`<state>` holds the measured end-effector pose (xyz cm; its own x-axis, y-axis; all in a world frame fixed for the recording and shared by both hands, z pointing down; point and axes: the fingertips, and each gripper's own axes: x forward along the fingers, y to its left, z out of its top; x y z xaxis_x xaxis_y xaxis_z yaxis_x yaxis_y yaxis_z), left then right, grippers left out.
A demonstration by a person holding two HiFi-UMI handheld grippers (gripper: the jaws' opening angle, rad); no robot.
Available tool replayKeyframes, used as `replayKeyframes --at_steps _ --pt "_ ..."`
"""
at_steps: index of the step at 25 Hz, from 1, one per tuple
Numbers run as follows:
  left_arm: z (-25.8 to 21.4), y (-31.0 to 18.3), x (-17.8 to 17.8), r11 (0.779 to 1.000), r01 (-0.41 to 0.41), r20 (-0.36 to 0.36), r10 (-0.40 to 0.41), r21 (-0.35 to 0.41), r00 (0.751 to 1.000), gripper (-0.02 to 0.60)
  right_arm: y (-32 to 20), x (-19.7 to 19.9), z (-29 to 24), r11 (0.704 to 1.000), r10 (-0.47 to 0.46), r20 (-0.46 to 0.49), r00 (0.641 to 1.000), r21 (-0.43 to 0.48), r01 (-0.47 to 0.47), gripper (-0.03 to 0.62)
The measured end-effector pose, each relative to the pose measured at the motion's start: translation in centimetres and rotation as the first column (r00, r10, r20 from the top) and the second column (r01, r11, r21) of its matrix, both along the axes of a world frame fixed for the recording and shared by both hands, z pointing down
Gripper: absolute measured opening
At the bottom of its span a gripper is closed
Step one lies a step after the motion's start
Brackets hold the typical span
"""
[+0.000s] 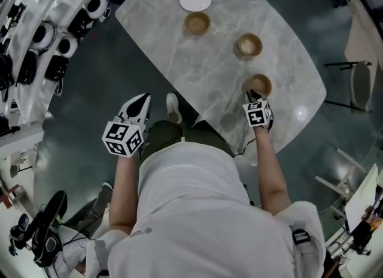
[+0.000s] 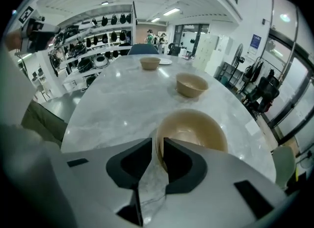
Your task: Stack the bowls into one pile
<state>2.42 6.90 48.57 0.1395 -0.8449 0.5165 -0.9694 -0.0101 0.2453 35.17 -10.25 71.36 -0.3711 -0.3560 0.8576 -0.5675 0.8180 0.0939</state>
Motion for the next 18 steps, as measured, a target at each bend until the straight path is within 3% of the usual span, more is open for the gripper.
replayKeyframes --at_steps 9,18 --pt "0.5 2.2 -0.9 0.997 0.071 -0.008 -0.071 -0.007 0.997 0.002 -0.2 -0.7 0.5 1.0 -0.027 -0.019 0.999 0.007 0.028 0.044" --pt "0.8 1.2 -1.0 0.998 0.056 -0.028 -0.056 0.007 0.998 0.002 -0.7 -0.9 -1.0 0.997 -0.04 -0.031 0.999 0.059 0.042 0.029"
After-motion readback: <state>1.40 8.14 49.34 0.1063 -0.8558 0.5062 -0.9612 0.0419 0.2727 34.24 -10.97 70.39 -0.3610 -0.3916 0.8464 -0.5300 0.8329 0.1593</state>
